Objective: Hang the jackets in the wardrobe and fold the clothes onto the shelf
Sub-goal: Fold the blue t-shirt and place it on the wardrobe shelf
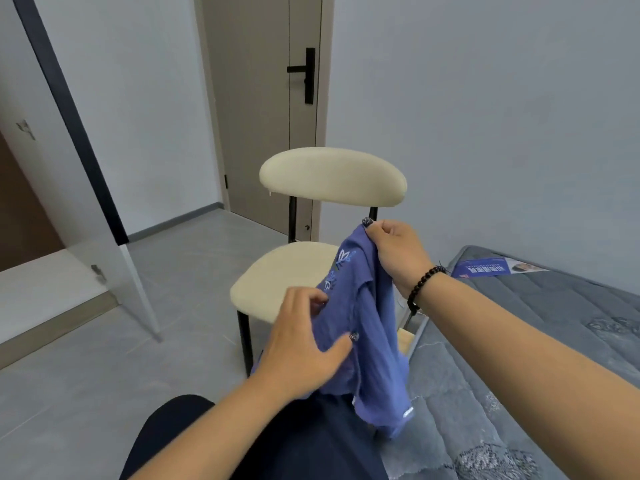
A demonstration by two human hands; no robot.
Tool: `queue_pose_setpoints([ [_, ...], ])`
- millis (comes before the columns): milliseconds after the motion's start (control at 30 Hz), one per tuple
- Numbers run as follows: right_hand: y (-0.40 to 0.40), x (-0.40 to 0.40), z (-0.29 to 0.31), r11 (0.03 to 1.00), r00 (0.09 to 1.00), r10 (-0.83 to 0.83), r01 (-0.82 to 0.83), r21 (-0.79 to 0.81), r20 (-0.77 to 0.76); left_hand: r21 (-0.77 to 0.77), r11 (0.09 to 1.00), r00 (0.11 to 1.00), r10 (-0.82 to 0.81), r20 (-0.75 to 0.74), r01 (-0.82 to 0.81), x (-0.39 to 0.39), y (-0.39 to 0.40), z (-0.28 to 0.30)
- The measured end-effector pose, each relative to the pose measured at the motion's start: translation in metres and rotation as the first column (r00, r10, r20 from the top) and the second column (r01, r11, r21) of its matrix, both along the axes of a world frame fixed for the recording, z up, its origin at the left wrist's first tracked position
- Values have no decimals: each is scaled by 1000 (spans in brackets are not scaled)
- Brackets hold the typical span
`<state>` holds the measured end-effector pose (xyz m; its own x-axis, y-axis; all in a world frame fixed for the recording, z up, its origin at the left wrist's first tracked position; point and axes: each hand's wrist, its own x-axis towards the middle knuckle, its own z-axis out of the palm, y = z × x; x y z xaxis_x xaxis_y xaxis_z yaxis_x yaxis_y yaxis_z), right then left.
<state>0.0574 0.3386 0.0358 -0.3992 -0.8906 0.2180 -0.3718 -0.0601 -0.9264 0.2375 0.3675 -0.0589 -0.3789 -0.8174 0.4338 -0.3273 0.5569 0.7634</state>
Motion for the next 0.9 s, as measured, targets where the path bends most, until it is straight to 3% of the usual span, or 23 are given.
queue_pose_setpoints([
  [100,0,-4,4,1000,999,-25,25,-7,30,72,997,992,34,125,-43,-16,-3,-17],
  [233,6,-16,11,998,998,-56,56,2,12,38,990,960,121,255,-134,-24,-14,-15],
  [333,9,-35,18,993,992,-115,115,-7,49,30,966,933,240,268,-257,-11,-29,-5],
  [467,14,-63,24,977,974,-213,214,-5,75,51,878,814,418,404,-476,20,-69,9],
  [567,17,-71,19,981,983,-182,183,59,-17,224,817,845,492,211,-531,38,-98,25],
  [633,17,-67,14,981,988,-108,124,147,-114,460,786,868,493,-63,-413,39,-104,41],
  [700,18,-60,12,953,959,37,50,297,-281,594,767,849,464,-254,-242,33,-102,56],
  [800,20,-41,12,858,886,315,-114,501,-339,598,797,850,373,-372,-88,21,-93,81],
  [900,14,-21,20,909,838,331,-160,384,-434,499,863,917,258,-303,-78,12,-81,101],
])
